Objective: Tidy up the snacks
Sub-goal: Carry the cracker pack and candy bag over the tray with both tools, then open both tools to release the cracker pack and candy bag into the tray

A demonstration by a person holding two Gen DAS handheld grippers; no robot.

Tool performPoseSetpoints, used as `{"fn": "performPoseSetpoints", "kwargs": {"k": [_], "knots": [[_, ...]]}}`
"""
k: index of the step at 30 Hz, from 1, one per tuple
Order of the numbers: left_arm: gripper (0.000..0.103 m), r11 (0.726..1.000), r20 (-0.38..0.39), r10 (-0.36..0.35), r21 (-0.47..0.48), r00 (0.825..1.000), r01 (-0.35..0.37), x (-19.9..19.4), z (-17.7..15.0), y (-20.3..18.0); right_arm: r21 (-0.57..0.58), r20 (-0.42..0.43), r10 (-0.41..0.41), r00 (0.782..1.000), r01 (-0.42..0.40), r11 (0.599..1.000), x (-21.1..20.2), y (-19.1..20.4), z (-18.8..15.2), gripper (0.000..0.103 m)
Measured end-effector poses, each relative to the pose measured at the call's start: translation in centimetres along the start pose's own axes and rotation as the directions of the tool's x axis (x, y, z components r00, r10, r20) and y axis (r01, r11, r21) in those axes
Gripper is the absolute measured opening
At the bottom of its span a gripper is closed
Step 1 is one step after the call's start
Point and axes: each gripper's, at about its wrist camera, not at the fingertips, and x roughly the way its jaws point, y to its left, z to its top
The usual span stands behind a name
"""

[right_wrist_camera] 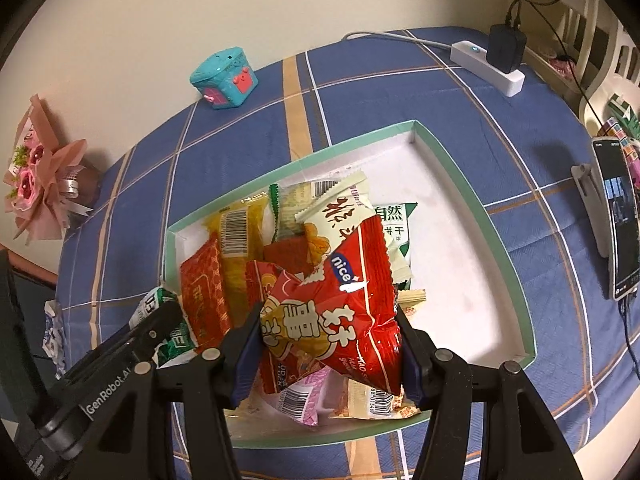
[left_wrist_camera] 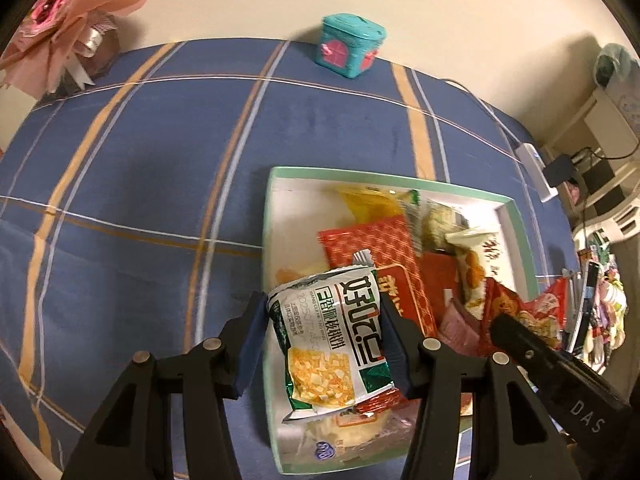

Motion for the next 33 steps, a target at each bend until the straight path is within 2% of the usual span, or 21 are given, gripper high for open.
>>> {"fn": "performPoseSetpoints", "kwargs": {"k": [13,18,30,33], "knots": [[0.055,0.997,-0.02,-0.053,0.047,0.998,0.054,1.5,0.0,-2.3,0.023,-0.007,-0.003,1.0,0.003,1.0,0.6,-0.6,0.3,0.061],[0.055,0.995,-0.037,-0.095,0.025,0.995,0.096,2.3,0.0,-1.9,0.029,-0.012,-0.002,1.0,0.002,1.0,0.8,-0.6,0.1,0.061],[0.056,0.991,-0.056,-0.131,-0.019,0.99,0.13,2.6,0.4,-1.2,0.04,-0.012,0.005,1.0,-0.004,0.999,1.0,-1.0,0.4,0.063],[0.059,0.991,-0.063,-0.132,-0.035,0.989,0.13,2.5,0.5,-0.9,0.036,-0.009,0.0,1.0,0.001,0.999,0.9,-0.8,0.5,0.064]]}}
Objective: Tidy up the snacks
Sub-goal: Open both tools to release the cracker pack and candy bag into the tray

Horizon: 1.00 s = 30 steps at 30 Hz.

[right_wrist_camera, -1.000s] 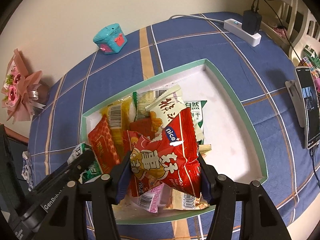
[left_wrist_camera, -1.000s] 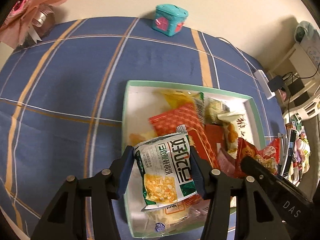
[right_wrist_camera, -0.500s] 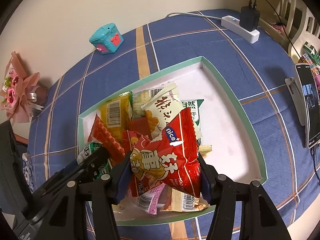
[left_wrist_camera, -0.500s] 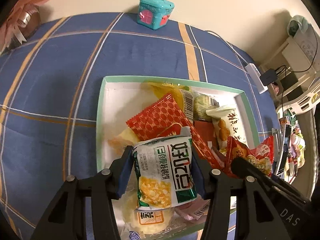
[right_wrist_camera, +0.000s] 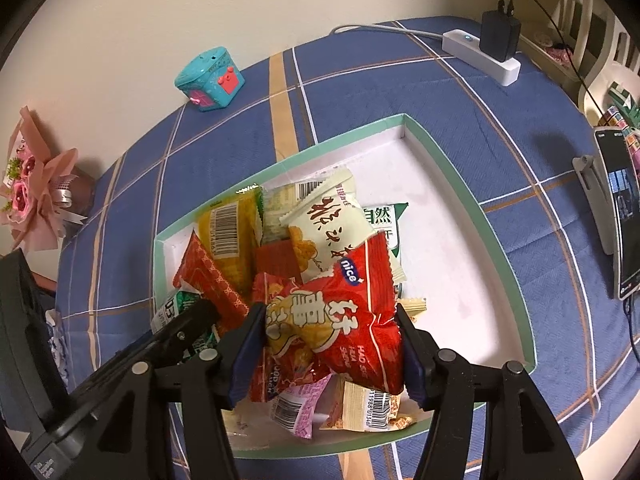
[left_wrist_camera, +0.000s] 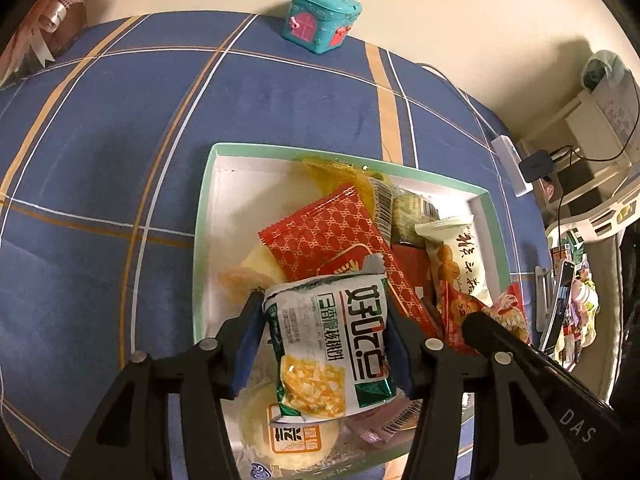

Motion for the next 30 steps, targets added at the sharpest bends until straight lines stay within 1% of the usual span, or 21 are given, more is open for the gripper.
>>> {"fn": "performPoseSetpoints", "kwargs": {"k": [3,4,5,7,12,17,20,23,27,29,30], "knots": [[0.061,1.0,-0.008,-0.015,-0.012,1.0,0.015,-0.2,0.0,0.2,-0.001,0.005,-0.001,1.0,0.001,1.0,-0.3,0.1,0.1,0.067],[0.063,1.0,-0.008,-0.018,-0.016,1.0,0.018,-0.3,0.1,0.3,-0.001,0.009,-0.002,1.0,0.002,1.0,-0.4,0.2,0.1,0.07],[0.066,1.0,-0.005,-0.021,-0.019,1.0,0.02,-0.4,0.1,0.4,0.0,0.012,-0.003,1.0,0.003,1.0,-0.5,0.2,0.2,0.072],[0.068,0.999,0.0,-0.025,-0.022,1.0,0.025,-0.8,0.2,0.4,0.0,0.017,-0.004,1.0,0.004,1.0,-0.7,0.2,0.3,0.072],[0.068,0.999,0.012,-0.037,-0.016,0.999,0.037,-1.9,0.3,0.4,0.002,0.029,-0.001,1.0,0.001,1.0,-1.3,0.2,0.5,0.072],[0.069,1.0,0.023,-0.03,-0.007,0.999,0.03,-2.9,0.4,0.2,-0.002,0.047,-0.001,0.999,0.001,1.0,-2.3,0.3,0.7,0.072],[0.069,1.0,0.031,-0.026,-0.008,0.999,0.026,-3.7,0.4,0.5,-0.004,0.058,-0.007,0.998,0.007,1.0,-2.8,0.3,0.9,0.074],[0.069,1.0,0.032,-0.014,-0.013,0.999,0.015,-3.9,0.4,0.6,-0.002,0.057,-0.003,0.998,0.003,1.0,-2.9,0.2,0.9,0.074],[0.069,1.0,0.041,0.021,-0.021,0.999,-0.02,-4.3,0.4,1.1,-0.001,0.053,-0.015,0.998,0.015,1.0,-2.8,0.0,0.9,0.075],[0.069,0.999,0.046,0.048,-0.024,0.998,-0.047,-4.5,0.5,1.3,-0.006,0.05,-0.027,0.998,0.028,1.0,-2.7,0.1,0.8,0.082],[0.07,0.997,0.051,0.076,-0.023,0.996,-0.075,-4.6,0.5,1.5,-0.01,0.048,-0.034,0.998,0.034,0.999,-2.6,0.3,0.8,0.082]]}}
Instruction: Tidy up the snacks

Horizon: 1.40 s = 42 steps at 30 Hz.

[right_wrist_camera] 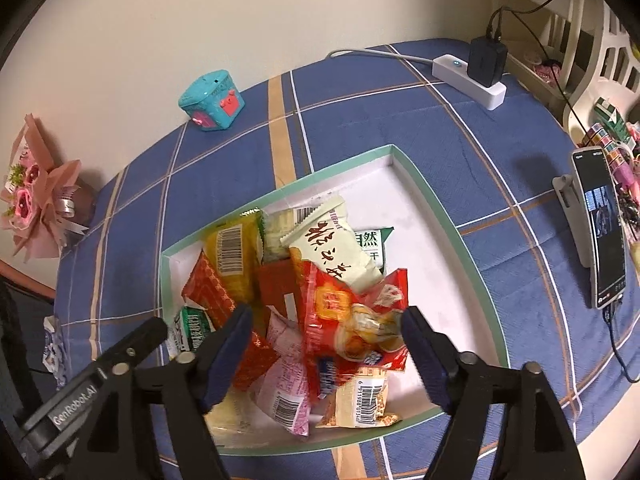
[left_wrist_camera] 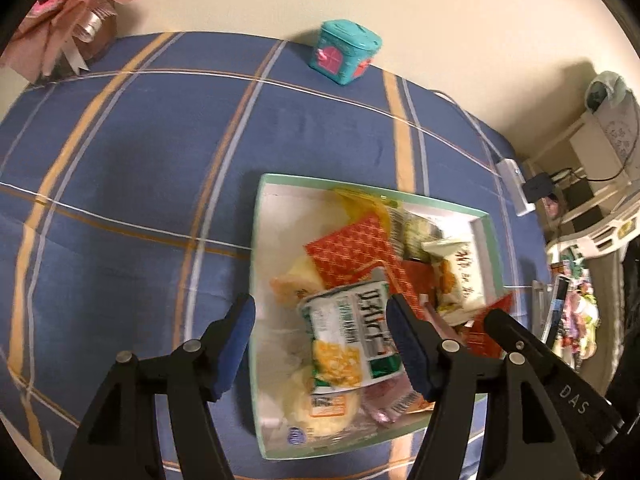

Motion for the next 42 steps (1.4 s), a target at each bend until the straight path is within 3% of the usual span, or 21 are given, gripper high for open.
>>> {"fn": "performPoseSetpoints", "kwargs": {"k": [2,6,8,12,13,16,20,30,42], "knots": [[0.077,0.998,0.012,0.059,0.007,0.998,-0.059,-0.2,0.1,0.3,-0.012,-0.002,-0.015,1.0,0.015,1.0,0.1,0.2,-0.1,0.083],[0.078,0.99,0.029,0.139,0.008,0.99,-0.139,-0.5,0.2,1.0,-0.039,0.0,-0.038,0.999,0.038,0.999,0.3,0.6,-0.2,0.085],[0.079,0.984,0.036,0.179,0.009,0.983,-0.179,-0.6,0.2,1.5,-0.049,0.0,-0.038,0.999,0.038,0.998,0.4,0.9,-0.4,0.091],[0.079,0.971,0.04,0.24,0.01,0.97,-0.241,-0.6,0.2,2.3,-0.079,0.009,-0.05,0.999,0.051,0.996,0.4,1.6,-0.6,0.091],[0.08,0.969,0.04,0.247,0.008,0.968,-0.248,-0.6,0.2,2.4,-0.087,0.012,-0.052,0.999,0.053,0.995,0.4,1.8,-0.7,0.092],[0.097,0.965,0.046,0.263,-0.002,0.964,-0.263,-0.7,0.2,2.9,-0.105,0.022,-0.054,0.998,0.056,0.993,0.4,2.3,-0.9,0.103],[0.101,0.958,0.067,0.285,-0.004,0.956,-0.286,-1.0,0.2,3.2,-0.128,0.029,-0.055,0.998,0.059,0.99,0.3,2.8,-1.0,0.103],[0.102,0.946,0.103,0.322,-0.006,0.941,-0.324,-1.8,0.0,3.5,-0.144,0.043,-0.069,0.997,0.074,0.987,0.0,3.2,-1.4,0.103],[0.102,0.936,0.12,0.349,-0.083,0.929,-0.341,-4.0,-1.4,5.5,-0.176,0.057,-0.078,0.995,0.087,0.98,-0.6,3.8,-2.9,0.103]]}}
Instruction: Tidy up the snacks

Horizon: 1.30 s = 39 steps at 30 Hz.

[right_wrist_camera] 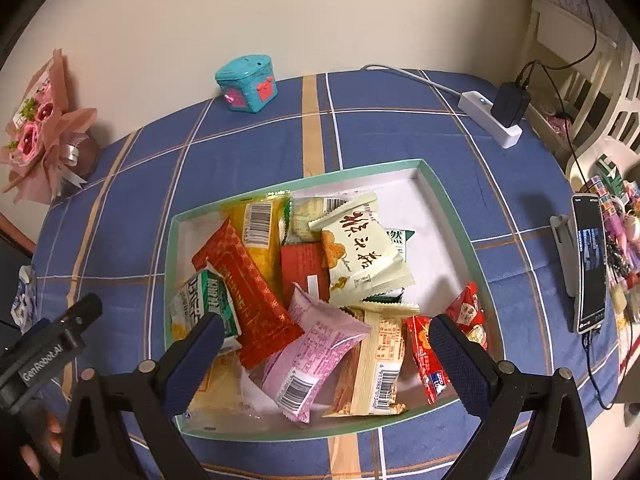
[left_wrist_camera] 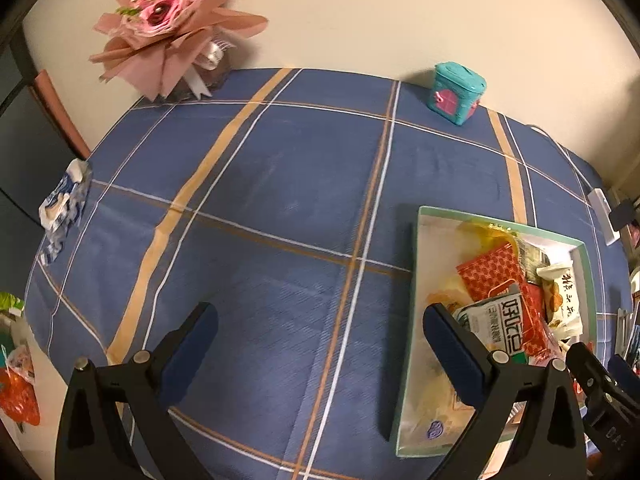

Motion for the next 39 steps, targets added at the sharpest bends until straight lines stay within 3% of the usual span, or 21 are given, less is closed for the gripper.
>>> {"fn": "performPoseSetpoints", "kwargs": {"k": [5,26,39], "knots": [[0.102,0.995,0.004,0.091,0.032,0.996,-0.091,-0.6,-1.4,0.9,-0.013,0.008,-0.008,1.0,0.008,1.0,-0.6,0.6,-1.0,0.103],[0.102,0.993,-0.027,0.043,0.112,0.999,-0.039,-3.1,-6.9,2.8,-0.085,0.06,-0.014,0.998,0.019,0.996,-4.0,2.2,-7.2,0.103],[0.102,0.994,-0.023,0.02,0.112,1.0,-0.018,-3.4,-6.7,3.0,-0.073,0.036,-0.029,0.999,0.032,0.997,-3.5,2.0,-7.5,0.103]]}}
